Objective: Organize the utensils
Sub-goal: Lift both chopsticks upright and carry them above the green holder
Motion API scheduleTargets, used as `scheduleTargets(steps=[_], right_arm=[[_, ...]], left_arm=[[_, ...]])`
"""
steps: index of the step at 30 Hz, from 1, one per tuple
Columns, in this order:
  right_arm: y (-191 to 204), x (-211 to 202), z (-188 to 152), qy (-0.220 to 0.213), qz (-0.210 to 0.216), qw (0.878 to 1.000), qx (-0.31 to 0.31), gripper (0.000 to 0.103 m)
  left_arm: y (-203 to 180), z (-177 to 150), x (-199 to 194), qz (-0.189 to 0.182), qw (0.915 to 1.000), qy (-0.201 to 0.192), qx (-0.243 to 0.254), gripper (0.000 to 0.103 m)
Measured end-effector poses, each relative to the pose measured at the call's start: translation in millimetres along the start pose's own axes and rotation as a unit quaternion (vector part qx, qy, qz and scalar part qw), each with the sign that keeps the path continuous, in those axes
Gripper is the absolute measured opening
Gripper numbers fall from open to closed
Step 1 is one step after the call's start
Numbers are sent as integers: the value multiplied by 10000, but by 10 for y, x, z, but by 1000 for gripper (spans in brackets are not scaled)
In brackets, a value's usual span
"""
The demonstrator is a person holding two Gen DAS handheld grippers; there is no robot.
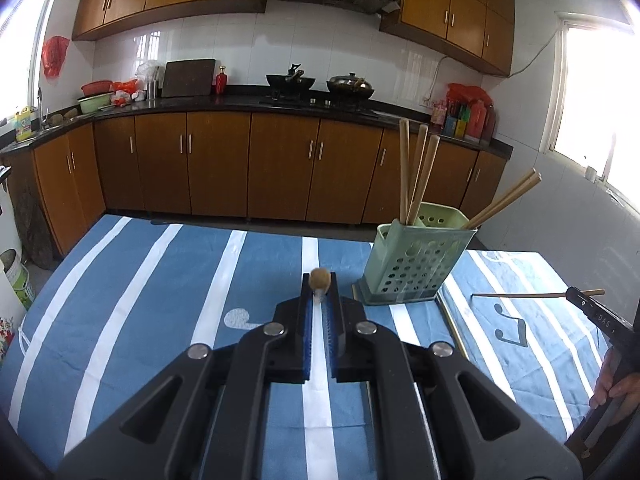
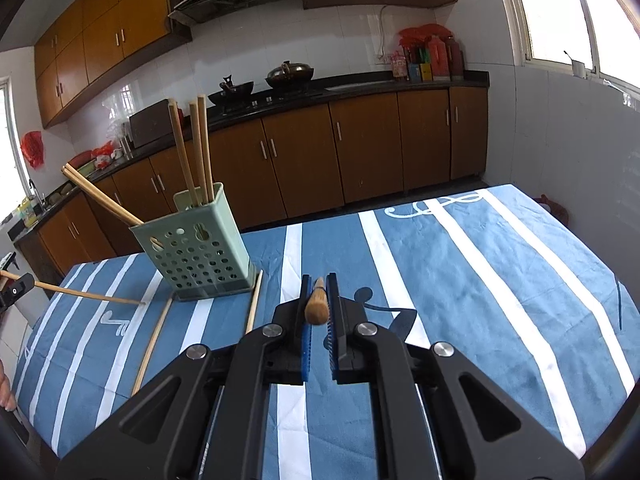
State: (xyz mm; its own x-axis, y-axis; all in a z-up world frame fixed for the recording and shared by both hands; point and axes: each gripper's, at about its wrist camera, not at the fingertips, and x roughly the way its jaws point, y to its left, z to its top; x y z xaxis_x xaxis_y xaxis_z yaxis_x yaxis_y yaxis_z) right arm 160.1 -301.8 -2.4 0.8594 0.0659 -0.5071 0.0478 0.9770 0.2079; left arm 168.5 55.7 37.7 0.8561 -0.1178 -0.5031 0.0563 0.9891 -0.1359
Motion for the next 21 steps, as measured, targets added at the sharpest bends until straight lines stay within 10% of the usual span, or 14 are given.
scheduleTargets(steps=[21], right_arm=[[188, -303, 476, -539, 551, 9970, -40, 7]], left_arm=[[-108, 364, -294, -302, 9985, -437, 111, 7]])
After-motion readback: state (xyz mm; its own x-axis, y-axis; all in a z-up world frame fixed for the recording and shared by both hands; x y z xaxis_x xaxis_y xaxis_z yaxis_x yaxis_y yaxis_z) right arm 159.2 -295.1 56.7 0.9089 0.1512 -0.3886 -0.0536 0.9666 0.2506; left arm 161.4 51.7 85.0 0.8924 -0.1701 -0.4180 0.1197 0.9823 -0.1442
